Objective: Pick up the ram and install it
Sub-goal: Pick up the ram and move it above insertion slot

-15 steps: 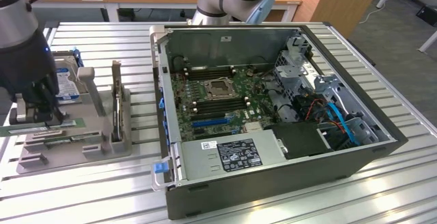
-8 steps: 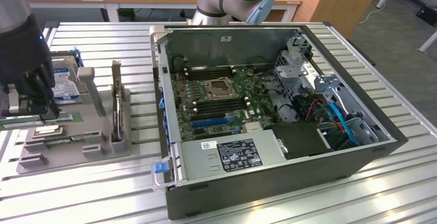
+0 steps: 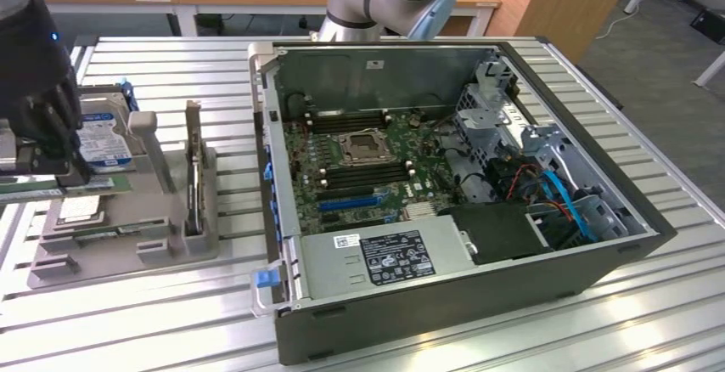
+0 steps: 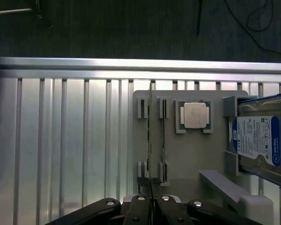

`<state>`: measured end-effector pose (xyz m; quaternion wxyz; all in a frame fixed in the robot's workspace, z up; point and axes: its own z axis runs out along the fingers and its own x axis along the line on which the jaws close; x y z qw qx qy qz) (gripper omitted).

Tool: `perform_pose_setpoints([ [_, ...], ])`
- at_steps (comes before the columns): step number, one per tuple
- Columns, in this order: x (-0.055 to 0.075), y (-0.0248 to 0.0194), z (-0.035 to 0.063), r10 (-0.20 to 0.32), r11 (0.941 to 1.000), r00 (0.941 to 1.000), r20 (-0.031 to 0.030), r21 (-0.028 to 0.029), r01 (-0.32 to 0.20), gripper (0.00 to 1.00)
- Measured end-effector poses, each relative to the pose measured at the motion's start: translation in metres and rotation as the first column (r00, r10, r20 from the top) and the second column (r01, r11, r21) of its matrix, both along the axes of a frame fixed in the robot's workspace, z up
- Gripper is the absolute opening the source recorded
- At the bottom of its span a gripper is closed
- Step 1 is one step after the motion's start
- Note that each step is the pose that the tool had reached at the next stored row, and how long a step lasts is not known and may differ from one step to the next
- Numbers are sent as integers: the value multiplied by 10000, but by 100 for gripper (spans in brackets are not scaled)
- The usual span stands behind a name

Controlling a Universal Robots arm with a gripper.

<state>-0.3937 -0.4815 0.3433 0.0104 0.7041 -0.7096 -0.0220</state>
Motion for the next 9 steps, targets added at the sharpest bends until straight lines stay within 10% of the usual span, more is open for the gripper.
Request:
perform_pose_setpoints([
  [9, 1, 0, 197, 0, 10000, 10000, 0, 0, 0, 12],
])
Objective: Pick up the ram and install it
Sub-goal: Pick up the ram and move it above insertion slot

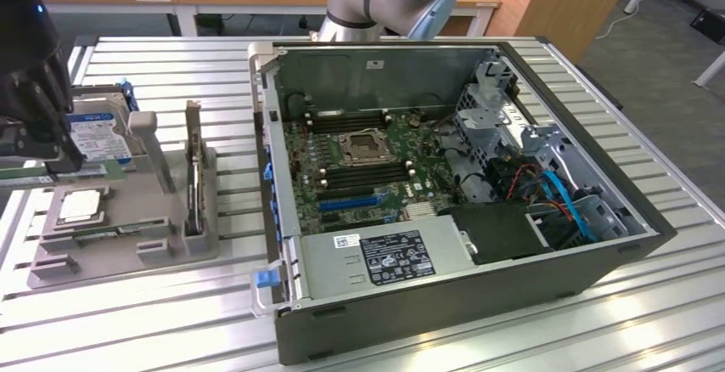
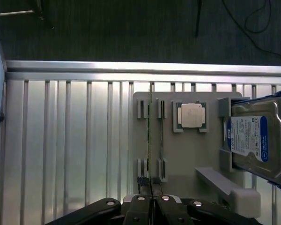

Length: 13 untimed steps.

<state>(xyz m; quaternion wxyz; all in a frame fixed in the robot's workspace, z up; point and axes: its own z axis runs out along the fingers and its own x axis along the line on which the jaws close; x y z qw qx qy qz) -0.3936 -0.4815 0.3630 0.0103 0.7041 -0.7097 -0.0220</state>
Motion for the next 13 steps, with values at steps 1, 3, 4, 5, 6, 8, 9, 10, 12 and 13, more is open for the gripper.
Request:
perform_pose_setpoints([
  [1, 0, 0, 23, 0, 10000, 10000, -1, 0, 0, 12],
  [3, 1, 0, 66, 0, 10000, 10000, 0, 0, 0, 12],
  [4, 2, 0, 88, 0, 10000, 10000, -1, -1, 0, 12],
  [5, 2, 0, 110, -1, 10000, 10000, -1, 0, 1, 12],
  [6, 2, 0, 133, -1, 10000, 10000, 0, 0, 1, 12],
  [8, 3, 0, 182, 0, 10000, 10000, -1, -1, 0, 12],
  [9, 4, 0, 207, 0, 10000, 10000, -1, -1, 0, 12],
  [10, 4, 0, 231, 1, 10000, 10000, 0, 0, -1, 12],
  [12, 4, 0, 281, -1, 10000, 10000, 0, 0, 1, 12],
  [13, 5, 0, 304, 0, 10000, 10000, 0, 0, 0, 12],
])
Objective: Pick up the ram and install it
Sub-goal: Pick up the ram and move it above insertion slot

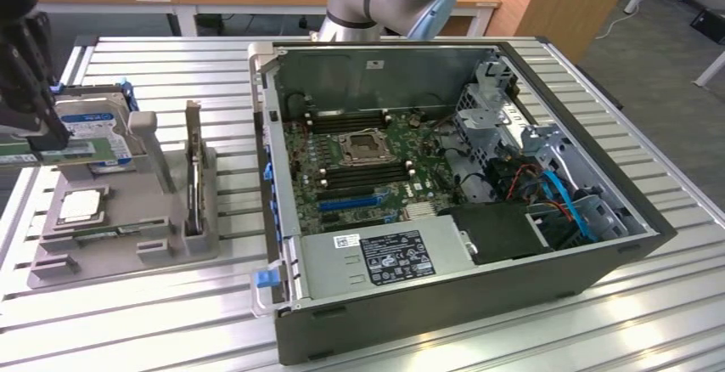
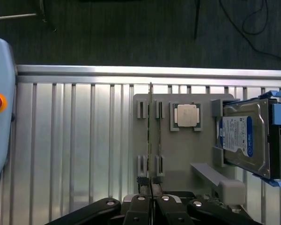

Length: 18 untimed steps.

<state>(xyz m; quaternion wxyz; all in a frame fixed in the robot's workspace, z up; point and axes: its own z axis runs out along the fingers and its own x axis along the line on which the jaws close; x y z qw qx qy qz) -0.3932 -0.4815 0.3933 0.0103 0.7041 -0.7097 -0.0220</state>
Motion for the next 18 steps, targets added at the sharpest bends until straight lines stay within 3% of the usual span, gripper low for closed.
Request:
perform_pose_setpoints([
  [9, 1, 0, 148, 0, 10000, 10000, 0, 0, 0, 12],
  [18, 14, -1, 152, 3, 10000, 10000, -3, -3, -3, 12],
])
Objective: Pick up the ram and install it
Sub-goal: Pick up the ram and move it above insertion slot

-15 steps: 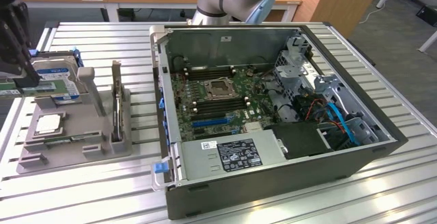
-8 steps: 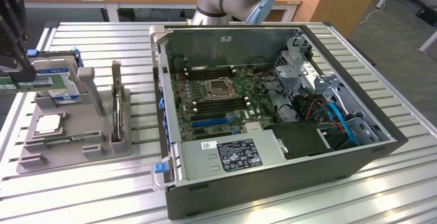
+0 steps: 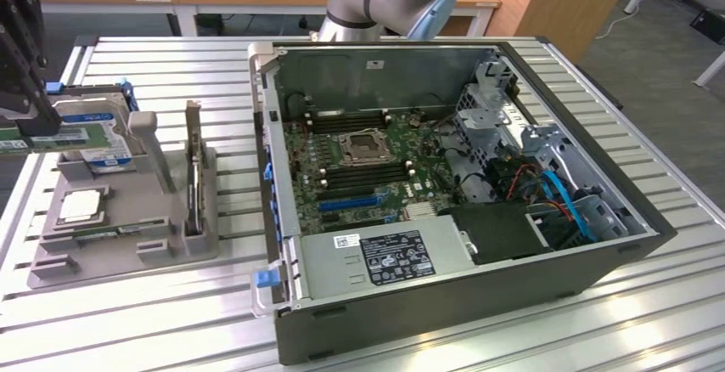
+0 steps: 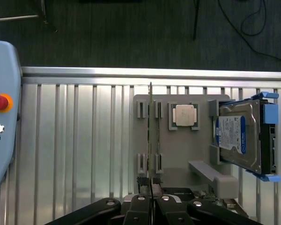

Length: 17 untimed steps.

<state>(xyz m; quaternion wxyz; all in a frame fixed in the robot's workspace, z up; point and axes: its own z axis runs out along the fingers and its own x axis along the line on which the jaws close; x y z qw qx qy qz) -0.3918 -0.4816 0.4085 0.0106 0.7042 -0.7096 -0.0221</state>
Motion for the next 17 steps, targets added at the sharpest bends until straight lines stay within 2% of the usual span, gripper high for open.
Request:
perform_pose_setpoints([
  [6, 104, 1, -1, 5, 10000, 10000, 2, 1, -5, 12],
  [17, 450, 1, -2, 46, 10000, 10000, 3, 8, -46, 12],
])
